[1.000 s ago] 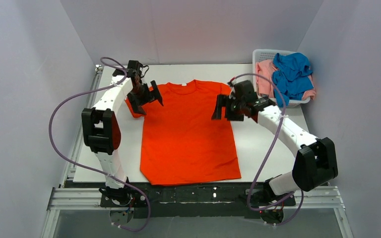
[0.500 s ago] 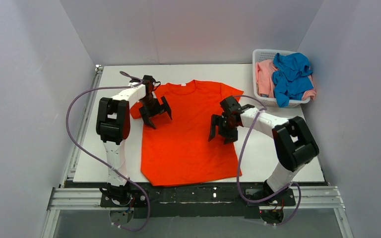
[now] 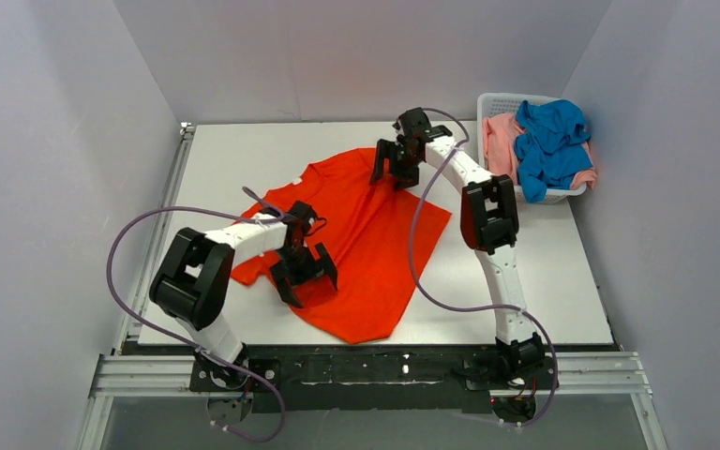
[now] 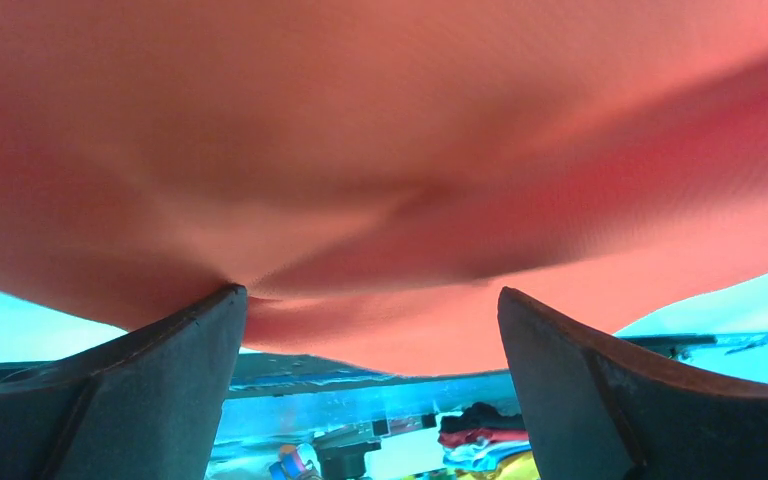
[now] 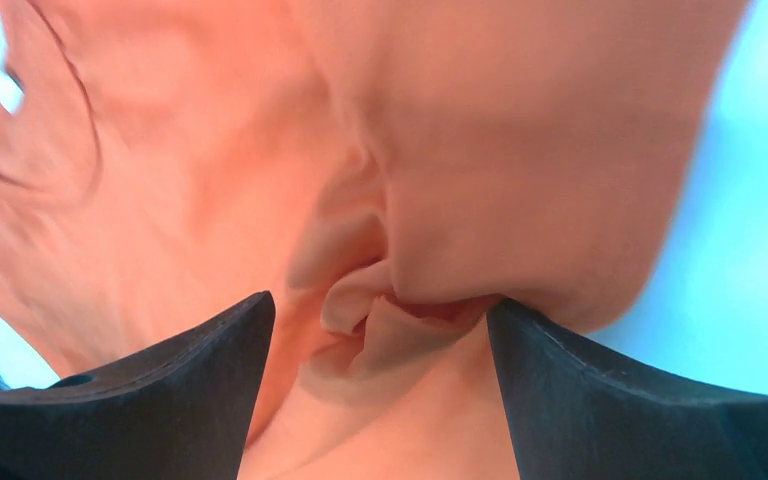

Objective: Fold and stack the t-shirts
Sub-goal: Flatten out the tshirt, then grab the side of the flattened tshirt closest away from the robot with both arms

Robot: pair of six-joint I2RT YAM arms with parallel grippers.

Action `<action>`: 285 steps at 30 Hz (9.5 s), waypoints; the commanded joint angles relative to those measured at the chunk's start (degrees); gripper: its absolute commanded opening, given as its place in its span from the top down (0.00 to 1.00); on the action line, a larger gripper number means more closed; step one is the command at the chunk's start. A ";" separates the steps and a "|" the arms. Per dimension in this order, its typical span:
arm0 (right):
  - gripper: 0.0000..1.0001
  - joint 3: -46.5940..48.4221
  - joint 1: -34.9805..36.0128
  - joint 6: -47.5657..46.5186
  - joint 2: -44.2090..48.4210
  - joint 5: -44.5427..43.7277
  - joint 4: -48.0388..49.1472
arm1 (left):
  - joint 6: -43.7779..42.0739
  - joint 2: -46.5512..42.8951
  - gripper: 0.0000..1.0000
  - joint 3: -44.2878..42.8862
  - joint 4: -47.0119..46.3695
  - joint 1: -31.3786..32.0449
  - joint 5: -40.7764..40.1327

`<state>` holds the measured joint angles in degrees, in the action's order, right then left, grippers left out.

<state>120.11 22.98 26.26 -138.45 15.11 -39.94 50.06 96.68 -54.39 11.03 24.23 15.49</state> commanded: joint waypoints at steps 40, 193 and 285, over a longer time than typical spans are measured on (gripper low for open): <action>0.06 -48.25 7.16 5.46 32.35 -5.75 3.89 | -8.35 9.24 0.02 -17.70 11.22 -15.92 -13.72; 0.09 9.03 -13.26 3.83 2.57 -6.22 -6.20 | -8.72 49.26 0.02 -87.25 24.15 -22.69 0.38; 0.99 -87.33 -6.46 25.86 74.62 -16.75 -7.57 | 5.30 -49.00 1.00 30.29 26.23 -14.08 -5.67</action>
<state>33.34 16.25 50.94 -67.75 -2.17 -38.70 52.62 52.53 -26.44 21.71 9.63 8.27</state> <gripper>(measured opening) 0.033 0.022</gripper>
